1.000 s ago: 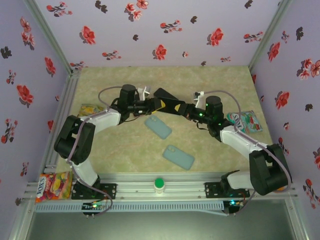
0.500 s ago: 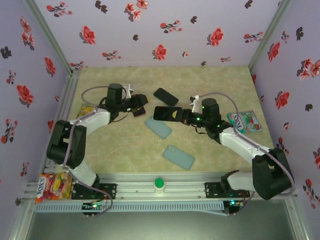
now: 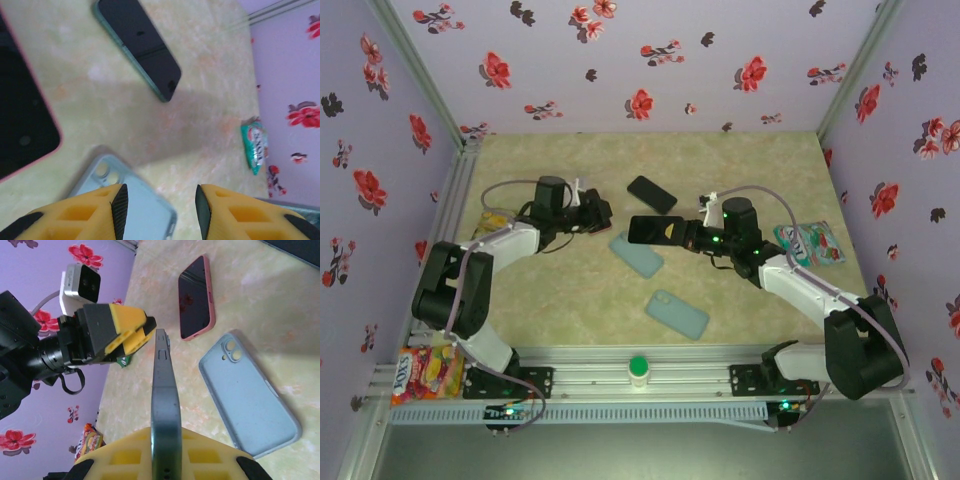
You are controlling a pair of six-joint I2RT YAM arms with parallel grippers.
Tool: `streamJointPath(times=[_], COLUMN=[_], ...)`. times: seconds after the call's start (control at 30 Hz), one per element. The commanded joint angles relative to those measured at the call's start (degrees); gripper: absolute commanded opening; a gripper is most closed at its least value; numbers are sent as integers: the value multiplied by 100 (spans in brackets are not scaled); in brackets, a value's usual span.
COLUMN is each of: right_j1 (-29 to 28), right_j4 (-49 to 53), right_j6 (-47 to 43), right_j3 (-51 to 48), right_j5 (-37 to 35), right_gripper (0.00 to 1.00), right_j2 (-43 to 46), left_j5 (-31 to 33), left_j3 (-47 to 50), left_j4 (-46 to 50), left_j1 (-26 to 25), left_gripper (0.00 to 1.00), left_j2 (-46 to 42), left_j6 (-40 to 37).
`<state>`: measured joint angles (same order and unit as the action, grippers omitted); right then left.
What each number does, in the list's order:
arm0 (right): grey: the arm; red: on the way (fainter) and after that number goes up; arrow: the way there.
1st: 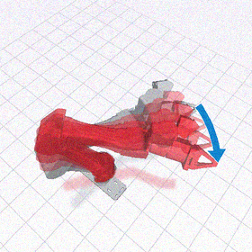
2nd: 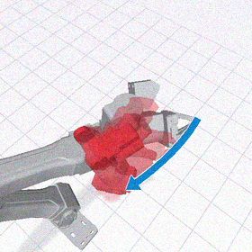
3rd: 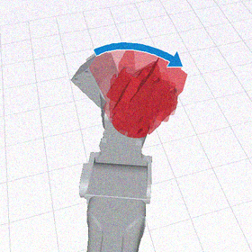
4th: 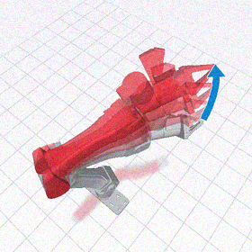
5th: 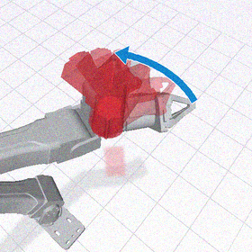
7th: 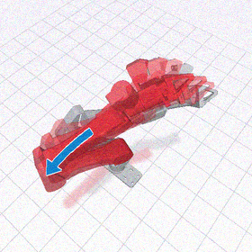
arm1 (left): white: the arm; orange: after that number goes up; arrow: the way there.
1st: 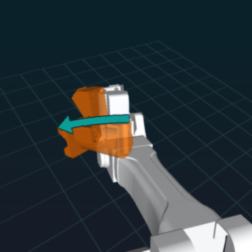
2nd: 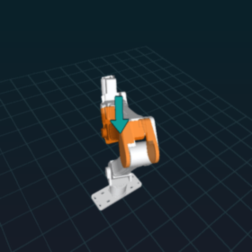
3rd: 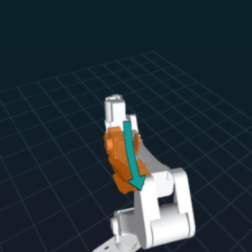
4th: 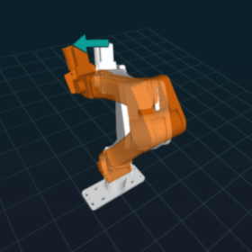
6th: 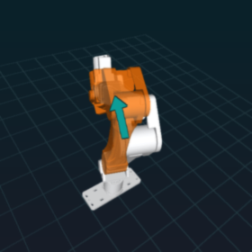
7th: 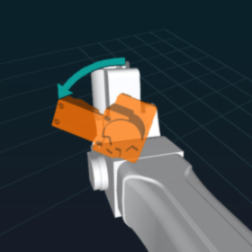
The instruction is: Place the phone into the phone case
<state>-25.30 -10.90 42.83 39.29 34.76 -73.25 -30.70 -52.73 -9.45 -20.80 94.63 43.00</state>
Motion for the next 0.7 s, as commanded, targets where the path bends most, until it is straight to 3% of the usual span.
streamJointPath(times=[0.0, 0.67], right_j1=[-48, -166], right_j4=[-142, -950], right_j6=[10, 558], right_j3=[-4, -612], right_j5=[-83, -530], right_gripper=[0, 0], right_j2=[133, -64], left_j5=[256, 485], left_j3=[130, -217], left_j4=[381, 71], left_j1=[-113, -305], left_gripper=[44, 43], left_j2=[-26, 1207], left_j6=[-415, -583])
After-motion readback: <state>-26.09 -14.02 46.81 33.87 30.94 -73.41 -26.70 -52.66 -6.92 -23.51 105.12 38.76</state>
